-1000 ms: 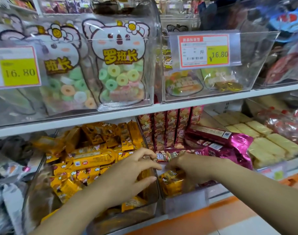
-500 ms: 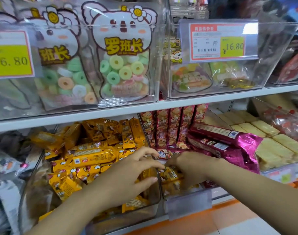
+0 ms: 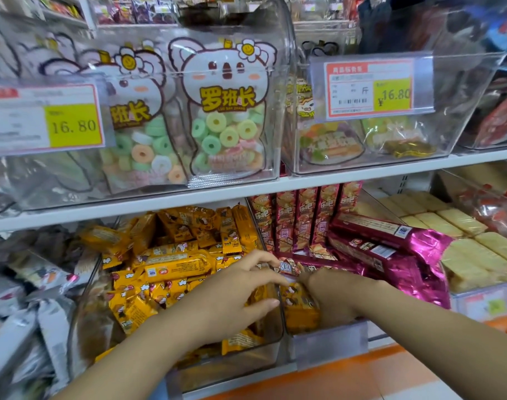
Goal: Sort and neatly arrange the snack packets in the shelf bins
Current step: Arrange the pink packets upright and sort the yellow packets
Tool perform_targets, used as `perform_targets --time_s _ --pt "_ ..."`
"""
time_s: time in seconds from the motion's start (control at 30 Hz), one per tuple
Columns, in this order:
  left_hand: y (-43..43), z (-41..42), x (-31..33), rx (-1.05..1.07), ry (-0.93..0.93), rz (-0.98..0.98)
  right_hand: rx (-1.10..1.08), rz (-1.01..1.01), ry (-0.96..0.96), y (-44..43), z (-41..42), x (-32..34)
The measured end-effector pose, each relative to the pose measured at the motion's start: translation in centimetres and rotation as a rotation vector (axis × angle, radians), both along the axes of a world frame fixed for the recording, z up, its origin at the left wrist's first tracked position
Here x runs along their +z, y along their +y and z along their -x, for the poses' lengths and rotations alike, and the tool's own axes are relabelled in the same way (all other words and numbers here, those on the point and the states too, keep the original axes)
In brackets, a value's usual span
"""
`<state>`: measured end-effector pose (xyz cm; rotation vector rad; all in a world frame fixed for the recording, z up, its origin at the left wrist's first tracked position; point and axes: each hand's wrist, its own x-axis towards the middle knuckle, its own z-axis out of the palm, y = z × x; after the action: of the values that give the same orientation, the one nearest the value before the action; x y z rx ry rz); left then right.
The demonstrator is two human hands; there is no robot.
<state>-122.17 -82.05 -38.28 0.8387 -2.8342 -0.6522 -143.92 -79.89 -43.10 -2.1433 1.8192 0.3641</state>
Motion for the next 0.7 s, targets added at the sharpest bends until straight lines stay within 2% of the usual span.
perform_targets --time_s 0.2,0.4,0.53,0.7 --pt "0.3 -0.8 1.8 0.036 -0.002 0.063 -0.172 0.173 -0.297 2.3 1.0 3.9" --pt "0.8 -5.0 2.3 0.133 0.108 0.150 -0.212 0.545 -0.502 4.7 -1.1 7.6" --pt "1.4 -9.1 1.9 0.226 0.144 0.194 -0.054 0.770 -0.372 5.6 -5.3 8.7" --pt "3.1 -13.5 1.2 0.301 0.135 0.184 0.107 0.702 -0.331 4.7 -11.6 6.8"
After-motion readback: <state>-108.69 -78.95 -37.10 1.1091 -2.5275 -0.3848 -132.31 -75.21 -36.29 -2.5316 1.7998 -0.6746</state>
